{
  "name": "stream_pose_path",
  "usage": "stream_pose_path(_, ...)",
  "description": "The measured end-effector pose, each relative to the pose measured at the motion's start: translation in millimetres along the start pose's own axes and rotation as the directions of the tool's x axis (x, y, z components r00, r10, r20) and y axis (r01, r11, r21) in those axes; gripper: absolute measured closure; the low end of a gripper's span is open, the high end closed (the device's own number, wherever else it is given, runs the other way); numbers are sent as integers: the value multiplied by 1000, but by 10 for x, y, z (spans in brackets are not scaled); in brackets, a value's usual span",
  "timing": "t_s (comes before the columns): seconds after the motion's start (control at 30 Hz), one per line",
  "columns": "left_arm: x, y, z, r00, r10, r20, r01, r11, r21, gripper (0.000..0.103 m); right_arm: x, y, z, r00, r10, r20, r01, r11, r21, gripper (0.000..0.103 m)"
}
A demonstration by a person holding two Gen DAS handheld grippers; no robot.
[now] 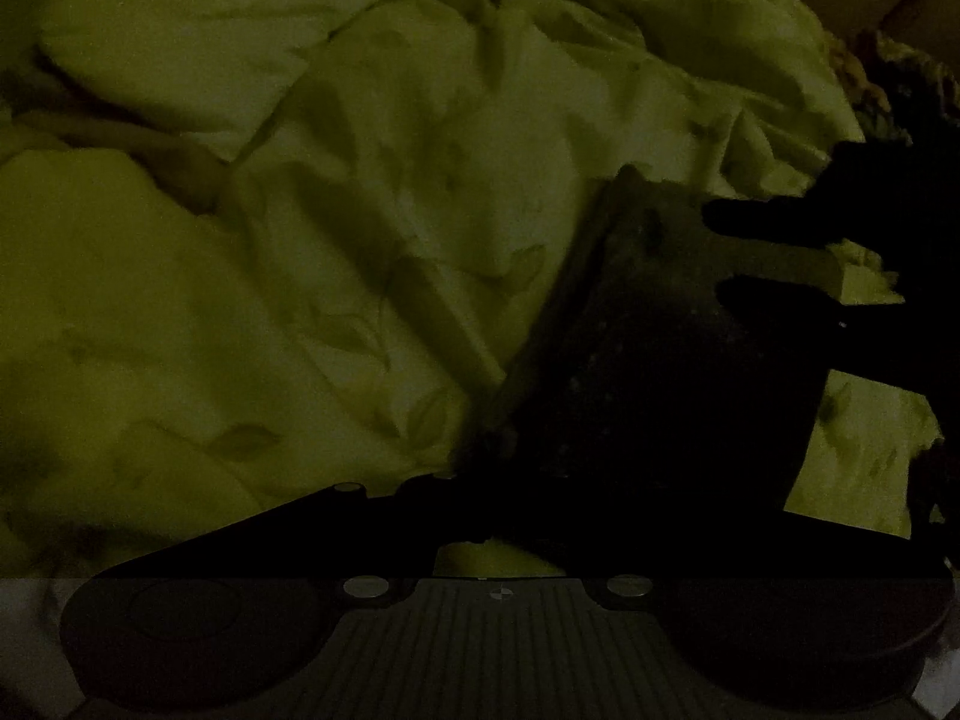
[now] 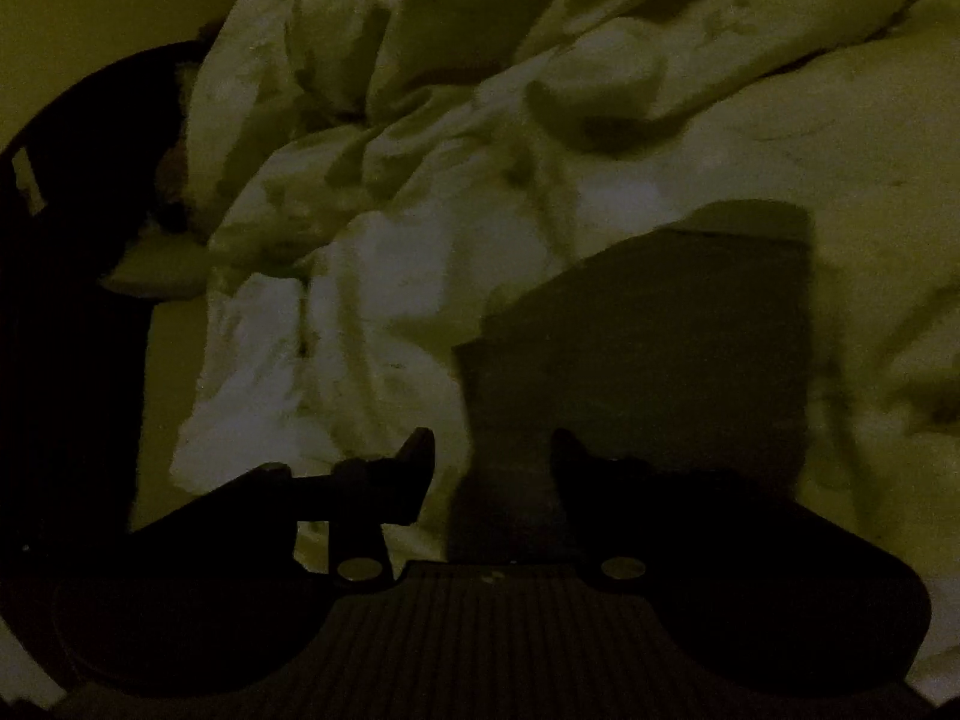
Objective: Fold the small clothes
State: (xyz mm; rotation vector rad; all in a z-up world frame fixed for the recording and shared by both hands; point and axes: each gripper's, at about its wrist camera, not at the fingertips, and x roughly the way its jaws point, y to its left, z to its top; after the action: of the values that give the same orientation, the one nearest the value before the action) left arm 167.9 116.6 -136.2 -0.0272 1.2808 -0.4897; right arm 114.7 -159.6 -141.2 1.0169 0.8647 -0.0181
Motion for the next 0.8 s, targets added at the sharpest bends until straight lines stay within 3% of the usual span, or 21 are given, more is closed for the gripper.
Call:
stream_pose_path(0.13, 63, -26, 28, 1000, 16, -27, -14, 998, 59, 32, -154, -76, -12, 1000, -9, 17, 9, 1000, 9, 46)
stream_pose_path(0.3, 96, 20, 57, 998, 29, -51, -23, 992, 126, 13, -355, -211, -28, 998, -32, 50, 32, 999, 7, 40)
stream_pose_path(0.43, 62, 97, 84, 995, 83, -48, -73, 979, 189, 11, -498, -431, -63, 998, -45, 50, 43, 998, 40, 40)
stream_pose_path(0.5, 8, 164, 153, 992, 118, -54, -106, 976, 192, 14, -579, -530, -82, 995, -79, 62, 75, 995, 69, 31)
stream_pose_path(0.63, -266, 231, 308, 1000, 25, 12, -26, 986, 165, 7, -714, -776, -164, 994, -91, 68, 81, 987, 136, 27)
stream_pose_path(0.67, -320, 206, 344, 1000, -5, 20, 1, 984, 177, 0, -728, -818, -195, 994, -85, 63, 76, 987, 143, 27)
stream_pose_path(0.8, -360, 2, 514, 982, -190, -10, 188, 955, 231, 0, -772, -943, -318, 998, -21, 51, 13, 987, 161, 27)
